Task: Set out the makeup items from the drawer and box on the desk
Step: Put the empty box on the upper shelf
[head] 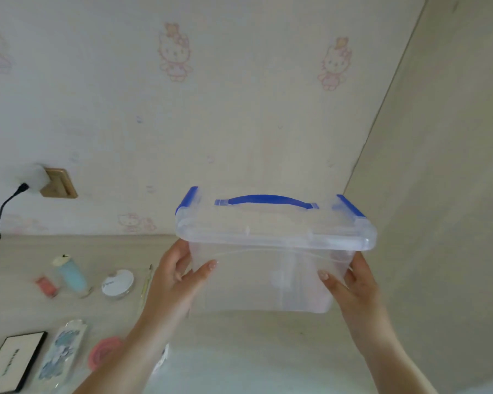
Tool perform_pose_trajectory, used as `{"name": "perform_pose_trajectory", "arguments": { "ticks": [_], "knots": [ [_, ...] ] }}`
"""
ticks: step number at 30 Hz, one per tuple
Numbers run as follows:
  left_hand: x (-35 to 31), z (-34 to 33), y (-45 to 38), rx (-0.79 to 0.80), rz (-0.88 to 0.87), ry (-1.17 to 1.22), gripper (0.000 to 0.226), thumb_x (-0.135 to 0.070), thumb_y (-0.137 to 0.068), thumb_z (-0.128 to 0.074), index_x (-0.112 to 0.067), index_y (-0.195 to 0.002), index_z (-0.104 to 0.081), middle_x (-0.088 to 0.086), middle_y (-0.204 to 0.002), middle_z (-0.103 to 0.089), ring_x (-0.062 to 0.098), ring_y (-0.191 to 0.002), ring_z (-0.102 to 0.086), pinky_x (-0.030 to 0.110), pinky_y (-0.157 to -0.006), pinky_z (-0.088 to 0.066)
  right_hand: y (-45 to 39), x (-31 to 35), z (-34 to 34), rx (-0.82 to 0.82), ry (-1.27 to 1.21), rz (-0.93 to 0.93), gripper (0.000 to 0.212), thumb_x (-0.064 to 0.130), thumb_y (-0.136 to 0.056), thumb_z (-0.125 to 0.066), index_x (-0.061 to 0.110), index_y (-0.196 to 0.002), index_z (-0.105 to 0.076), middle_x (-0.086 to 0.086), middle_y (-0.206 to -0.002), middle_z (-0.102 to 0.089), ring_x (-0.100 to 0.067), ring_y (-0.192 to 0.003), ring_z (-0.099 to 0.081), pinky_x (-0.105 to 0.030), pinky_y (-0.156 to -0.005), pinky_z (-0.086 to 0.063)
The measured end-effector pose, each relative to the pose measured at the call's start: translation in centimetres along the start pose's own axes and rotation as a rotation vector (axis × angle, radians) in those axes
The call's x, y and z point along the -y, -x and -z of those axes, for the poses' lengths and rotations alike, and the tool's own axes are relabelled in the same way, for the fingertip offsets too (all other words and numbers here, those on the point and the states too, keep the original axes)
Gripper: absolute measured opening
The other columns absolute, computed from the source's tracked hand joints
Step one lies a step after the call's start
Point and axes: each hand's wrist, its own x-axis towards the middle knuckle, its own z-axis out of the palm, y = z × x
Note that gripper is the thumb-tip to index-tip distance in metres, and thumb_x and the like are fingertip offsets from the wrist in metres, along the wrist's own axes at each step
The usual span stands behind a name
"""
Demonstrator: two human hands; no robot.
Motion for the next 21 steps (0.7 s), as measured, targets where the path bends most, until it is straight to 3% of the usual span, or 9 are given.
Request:
{"name": "perform_pose_trajectory", "arguments": {
  "ticks": [3,6,10,14,18,21],
  "knots": [
    [-1.8,-0.5,0.8,-0.024,-0.066,0.019,0.032,0.006,-0.082,-0.063,-0.015,-0.106,-0.063,-0.006,-0.107,-0.072,0.005,-0.107,-0.063,0.008,-0.081,-0.047,0.3,1.7,0.7,0.036,-0.002,0.070,0.054,-0.007,-0.086,-0.059,0.026,-0.128,-0.052,0.013,-0.117,-0.066,-0.002,-0.112,-0.060,-0.009,-0.085,-0.048],
    [-3.4,-1.4,1.9,-0.036,-0.119,0.041,0.031,-0.015,-0.075,-0.074,-0.025,-0.103,-0.066,-0.013,-0.109,-0.071,0.004,-0.110,-0.062,0.013,-0.090,-0.048,0.8,3.5,2.0,0.084,0.003,0.138,0.054,-0.003,-0.087,-0.059,0.029,-0.130,-0.050,0.012,-0.119,-0.066,-0.003,-0.113,-0.060,-0.010,-0.085,-0.048],
    [-5.7,-3.3,3.8,-0.105,-0.146,0.060,0.034,-0.019,-0.072,-0.073,-0.030,-0.104,-0.065,-0.016,-0.104,-0.072,0.003,-0.106,-0.064,0.010,-0.082,-0.048,1.5,6.5,4.4,0.112,0.002,0.221,0.055,0.013,-0.082,-0.066,0.031,-0.131,-0.049,0.013,-0.120,-0.065,-0.003,-0.113,-0.059,-0.011,-0.083,-0.048],
    [-8.7,-5.5,5.4,-0.133,-0.223,0.062,0.043,-0.031,-0.067,-0.070,-0.034,-0.108,-0.061,-0.027,-0.103,-0.069,-0.008,-0.100,-0.063,0.010,-0.084,-0.049,2.2,9.3,6.9,0.119,0.001,0.295,0.059,0.024,-0.079,-0.062,0.033,-0.134,-0.046,0.012,-0.122,-0.064,-0.004,-0.113,-0.060,-0.023,-0.087,-0.050],
    [-12.4,-7.2,6.2,-0.120,-0.305,0.079,0.051,-0.048,-0.062,-0.066,-0.041,-0.112,-0.062,-0.019,-0.117,-0.066,0.000,-0.117,-0.057,0.025,-0.096,-0.042,2.4,12.3,8.4,0.092,-0.060,0.386,0.050,0.013,-0.086,-0.063,0.029,-0.131,-0.050,0.015,-0.114,-0.067,0.003,-0.103,-0.063,-0.008,-0.076,-0.048],
    [-15.2,-8.5,6.2,-0.112,-0.367,0.097,0.043,-0.043,-0.065,-0.068,-0.047,-0.107,-0.062,-0.028,-0.115,-0.064,-0.008,-0.115,-0.054,0.023,-0.097,-0.038,2.0,15.3,9.3,0.072,-0.092,0.433,0.045,0.025,-0.086,-0.060,0.034,-0.129,-0.052,0.018,-0.113,-0.068,0.002,-0.105,-0.062,-0.015,-0.085,-0.050]
  ]
}}
